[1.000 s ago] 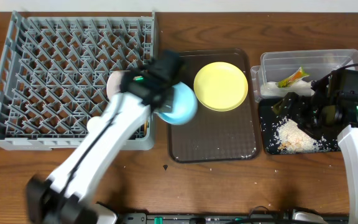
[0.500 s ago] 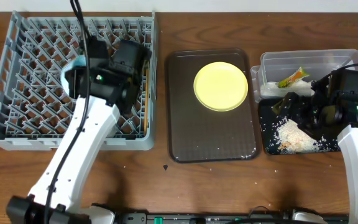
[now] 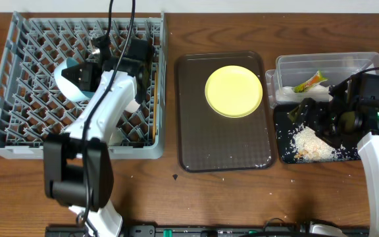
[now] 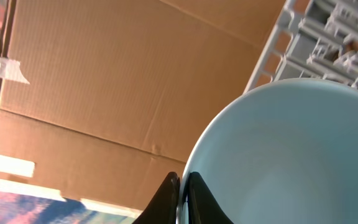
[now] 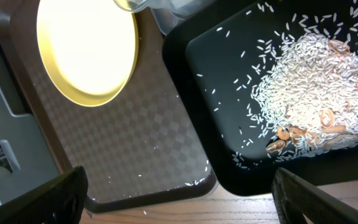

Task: Sort waste into correct bins and load items into the dishwasher
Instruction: 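Lower the light-blue bowl into the rack and release it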

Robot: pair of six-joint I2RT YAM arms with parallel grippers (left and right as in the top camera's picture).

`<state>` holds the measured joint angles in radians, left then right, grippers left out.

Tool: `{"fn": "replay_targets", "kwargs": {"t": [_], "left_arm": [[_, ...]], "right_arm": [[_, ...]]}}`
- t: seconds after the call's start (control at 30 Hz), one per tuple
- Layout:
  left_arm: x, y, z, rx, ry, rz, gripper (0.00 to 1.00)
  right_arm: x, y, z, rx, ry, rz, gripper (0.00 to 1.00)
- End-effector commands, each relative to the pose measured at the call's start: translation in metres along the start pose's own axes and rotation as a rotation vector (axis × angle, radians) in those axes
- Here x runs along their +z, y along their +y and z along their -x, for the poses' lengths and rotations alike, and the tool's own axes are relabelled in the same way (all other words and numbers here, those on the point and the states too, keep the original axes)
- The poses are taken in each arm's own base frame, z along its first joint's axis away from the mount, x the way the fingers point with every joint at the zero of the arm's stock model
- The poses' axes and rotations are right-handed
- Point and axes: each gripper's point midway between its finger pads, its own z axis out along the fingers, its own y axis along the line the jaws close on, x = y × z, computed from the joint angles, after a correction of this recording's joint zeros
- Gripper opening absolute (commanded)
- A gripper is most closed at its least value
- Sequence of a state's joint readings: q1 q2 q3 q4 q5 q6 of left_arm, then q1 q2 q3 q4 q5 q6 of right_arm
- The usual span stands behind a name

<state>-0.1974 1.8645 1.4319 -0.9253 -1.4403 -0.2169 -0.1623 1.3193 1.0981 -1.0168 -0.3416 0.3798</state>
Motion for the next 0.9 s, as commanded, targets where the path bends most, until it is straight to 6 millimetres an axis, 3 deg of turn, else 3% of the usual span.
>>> {"fn": "replay_targets", "kwargs": {"t": [0.0,0.23,0.63,0.87], "left_arm": [[0.015,0.002,-0.005,0.054,0.014,0.109,0.07],[0.035,-0.011,-0.019,0.061,0.083,0.071,0.07],[0.037,-0.043,-0.028,0.072,0.113,-0.005,0.08],[0.03,-0.049,-0.023,0.054,0.091,-0.013,0.08]], "right_arm": [[0.001,0.0,-0.002,-0.016,0.01,0.003,0.93],[0.001,0.0,-0.002,-0.018,0.012,0.002,0.93],[0.001,0.0,-0.001,-0.02,0.007,0.004,0.93],[0.001,0.0,-0.001,-0.02,0.007,0.005,0.93]]}}
